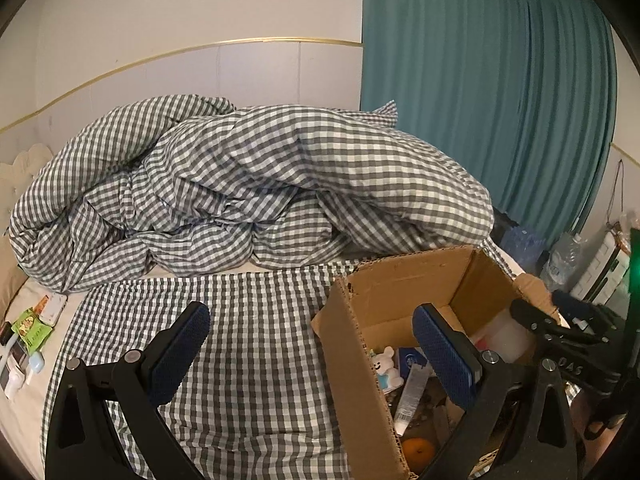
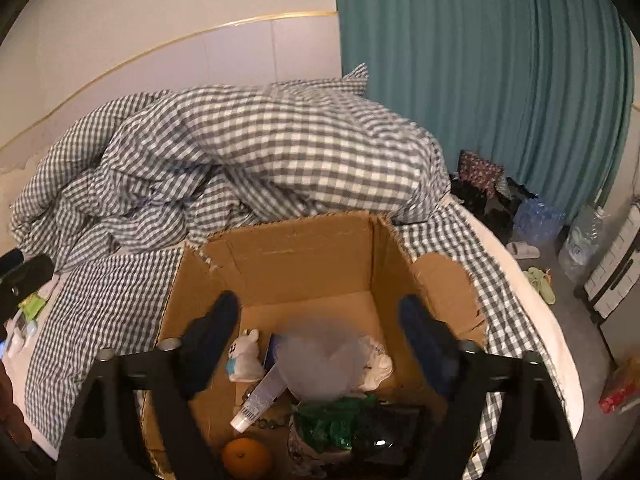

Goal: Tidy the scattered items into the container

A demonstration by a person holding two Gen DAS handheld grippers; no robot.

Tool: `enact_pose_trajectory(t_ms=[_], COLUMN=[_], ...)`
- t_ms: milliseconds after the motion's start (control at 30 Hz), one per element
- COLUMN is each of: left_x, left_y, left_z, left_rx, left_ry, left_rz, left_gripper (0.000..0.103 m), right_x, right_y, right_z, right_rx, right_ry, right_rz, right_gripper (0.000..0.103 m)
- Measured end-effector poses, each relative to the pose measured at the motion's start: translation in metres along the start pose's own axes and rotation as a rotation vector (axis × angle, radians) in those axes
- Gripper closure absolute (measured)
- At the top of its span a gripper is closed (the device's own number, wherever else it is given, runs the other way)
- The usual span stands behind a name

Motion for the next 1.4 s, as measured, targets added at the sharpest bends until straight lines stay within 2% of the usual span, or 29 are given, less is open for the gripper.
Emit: enact_pose_trajectory(t_ms=[267, 667, 1000, 1400], left_x=[-0.011, -0.042, -0.073, -0.100], left_y=[-0.003, -0.010, -0.012, 0.002], left_z=[0.013, 0.051, 0.103, 0.175], left_rx=[-0.015, -0.046, -0.079, -0.134], left_ry=[-0.001, -0.021, -0.074, -0.143], left_rz=[-0.016, -0.048, -0.081, -0.095], left_gripper=[0.000, 0.000, 0.000, 0.000], right_x=[-0.015, -0.042, -0.057, -0.068], right_y=[-0.012, -0.025, -0.032, -0.031], right_z=[0.004, 0.039, 0.090, 0.165], right_rx=[0.004, 0.006, -0.020, -0.073], right_ry=[0.016, -0.015, -0.073, -0.140], right_rz=[-0.037, -0.083, -0.112, -0.133], right_gripper=[0.011, 0.002, 0.000, 0.000])
Point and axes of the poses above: each gripper's, at about its wrist camera, not at the fingertips, and x roughly the way its jaws point, z to its left, y to its underside, the point moved 10 cm from there along x, roughly the way its jaws point, and after that the axes turned 1 degree about z, right-handed, at the moved point
